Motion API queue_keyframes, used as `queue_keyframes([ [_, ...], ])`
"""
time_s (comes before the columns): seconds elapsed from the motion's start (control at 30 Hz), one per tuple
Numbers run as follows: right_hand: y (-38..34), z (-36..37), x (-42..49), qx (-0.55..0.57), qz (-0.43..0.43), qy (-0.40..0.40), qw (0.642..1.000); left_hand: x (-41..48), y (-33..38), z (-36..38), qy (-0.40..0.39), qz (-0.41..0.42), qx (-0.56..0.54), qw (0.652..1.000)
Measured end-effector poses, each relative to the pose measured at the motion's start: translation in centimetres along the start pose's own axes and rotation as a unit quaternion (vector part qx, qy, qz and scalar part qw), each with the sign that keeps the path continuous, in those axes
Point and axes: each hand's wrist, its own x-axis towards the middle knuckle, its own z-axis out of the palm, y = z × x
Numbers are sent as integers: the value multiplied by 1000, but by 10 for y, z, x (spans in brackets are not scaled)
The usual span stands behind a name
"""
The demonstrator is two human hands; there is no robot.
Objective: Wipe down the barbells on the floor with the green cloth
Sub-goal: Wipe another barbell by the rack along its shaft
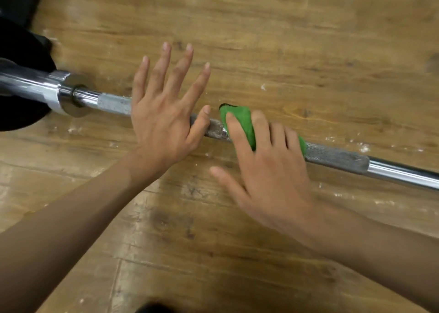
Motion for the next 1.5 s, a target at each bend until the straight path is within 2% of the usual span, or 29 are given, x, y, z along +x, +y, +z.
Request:
queue_keyframes([
  [0.17, -7, -11, 34, 68, 62, -9, 996, 15, -1, 6, 11, 2, 1, 1000],
  [0.3, -4, -2, 17, 15, 1, 12, 1000, 21, -2, 8, 1, -5, 1, 1000],
  [0.43, -5, -14, 58, 69, 75, -4, 995, 30, -5, 11, -2, 6, 11, 1000],
  [0.6, -1, -10, 33, -16, -9, -11, 1000, 28, -6, 12, -5, 6, -6, 1000],
  [0.73, 6, -16, 62, 74, 66, -14, 995, 25, -6, 12, 8, 18, -11, 1000],
  [0.83, 5, -9, 25, 60, 9, 11, 998, 18, -4, 8, 8, 16, -21, 1000],
  [0.9, 10, -7, 11, 46, -31, -3, 998, 8, -4, 4, 8, 12, -15, 1000],
  [1.03, 0, -7, 16, 67, 13, -32, 997, -5, -1, -5, 3, 16, -14, 1000],
  [1.2, 8, 10, -15, 23, -83, 21, 996, -21, 1, -13, -11, 18, -9, 1000],
  [1.3, 5, 20, -22, 10, -106, 31, 994, -29, 3, -18, -20, 12, -4, 1000],
  [1.5, -1, 32, -24, 10, -105, 66, 992, -32, 0, -33, -122, 15, -1, 992],
])
